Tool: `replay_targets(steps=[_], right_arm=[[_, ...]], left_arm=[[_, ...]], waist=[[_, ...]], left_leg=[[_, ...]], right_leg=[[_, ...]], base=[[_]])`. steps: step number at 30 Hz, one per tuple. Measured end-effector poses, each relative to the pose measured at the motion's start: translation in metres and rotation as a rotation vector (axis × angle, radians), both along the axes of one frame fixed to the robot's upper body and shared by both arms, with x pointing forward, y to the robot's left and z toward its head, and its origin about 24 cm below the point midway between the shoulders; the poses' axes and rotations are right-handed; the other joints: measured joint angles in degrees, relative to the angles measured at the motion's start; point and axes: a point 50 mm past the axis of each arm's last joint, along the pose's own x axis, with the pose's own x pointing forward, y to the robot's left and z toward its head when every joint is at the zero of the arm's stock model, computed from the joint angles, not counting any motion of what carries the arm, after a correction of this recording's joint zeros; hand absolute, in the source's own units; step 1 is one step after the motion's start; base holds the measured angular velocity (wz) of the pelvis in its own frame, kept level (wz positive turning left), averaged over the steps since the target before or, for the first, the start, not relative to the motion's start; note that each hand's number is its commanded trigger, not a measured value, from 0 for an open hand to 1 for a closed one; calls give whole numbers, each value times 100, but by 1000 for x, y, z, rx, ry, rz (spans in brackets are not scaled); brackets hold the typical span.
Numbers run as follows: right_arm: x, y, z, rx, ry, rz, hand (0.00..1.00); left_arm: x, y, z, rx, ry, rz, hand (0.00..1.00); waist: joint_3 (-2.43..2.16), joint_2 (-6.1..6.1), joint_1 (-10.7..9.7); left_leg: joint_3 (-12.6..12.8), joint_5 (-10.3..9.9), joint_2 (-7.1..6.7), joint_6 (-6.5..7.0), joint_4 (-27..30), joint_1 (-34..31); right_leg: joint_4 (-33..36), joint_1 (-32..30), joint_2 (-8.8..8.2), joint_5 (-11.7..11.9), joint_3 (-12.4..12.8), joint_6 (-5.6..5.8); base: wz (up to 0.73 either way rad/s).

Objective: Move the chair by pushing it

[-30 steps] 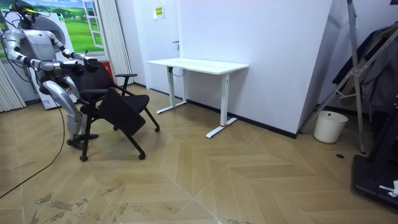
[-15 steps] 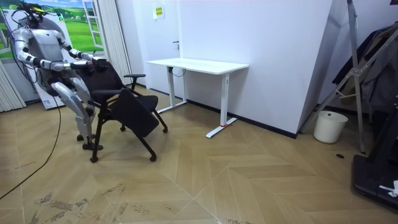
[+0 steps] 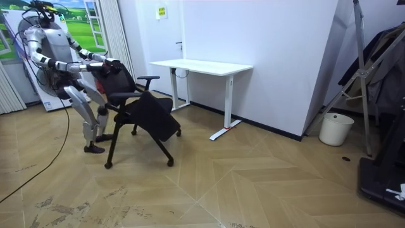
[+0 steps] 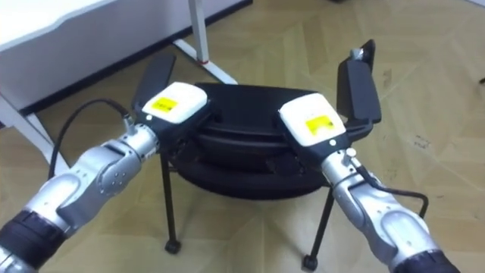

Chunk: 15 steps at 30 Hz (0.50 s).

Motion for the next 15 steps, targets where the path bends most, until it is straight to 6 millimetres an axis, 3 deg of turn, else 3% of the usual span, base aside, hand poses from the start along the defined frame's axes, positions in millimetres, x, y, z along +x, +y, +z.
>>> replay_targets(steps=[1, 2, 3, 4, 11, 15], right_arm=[[-2, 1, -2, -1, 8, 2, 100], [-2, 1, -2, -2, 9, 5, 100], [-2, 2, -2, -2, 9, 4, 100], [-2, 4, -2, 1, 9, -1, 100], [1, 10, 5, 1, -32, -19, 100], [1, 9, 7, -14, -34, -15, 100]], left_arm=[[-2, 0, -3, -1, 8, 1, 100], [-3, 1, -3, -1, 8, 1, 100], [-3, 1, -2, 0, 6, 2, 100], [-2, 2, -1, 5, 0, 4, 100], [1, 3, 6, 8, -41, 32, 100], [0, 1, 5, 0, -37, 34, 100]], waist=[[2, -1, 61], [-2, 8, 112], [-9, 23, 172], [-16, -39, 188], [-21, -49, 256], [-35, -148, 414]], left_leg=[[144, 432, -6, 69, -261, -37], [176, 625, -8, 99, -347, -36], [169, 987, -29, 301, -435, -37], [159, 1009, -82, 326, -476, 1], [190, 994, -201, 277, -646, 46], [663, 956, -346, 337, -916, 346]], right_leg=[[-4, 165, -38, -89, -139, 35], [-6, 223, -47, -127, -198, 52], [-10, 314, -50, -193, -303, 91], [-59, 368, -67, -215, -320, 119], [-399, 550, -65, -247, -538, 163], [-464, 789, -285, -369, -684, 269]], base=[[-19], [-37], [-23], [-7], [15], [20]])
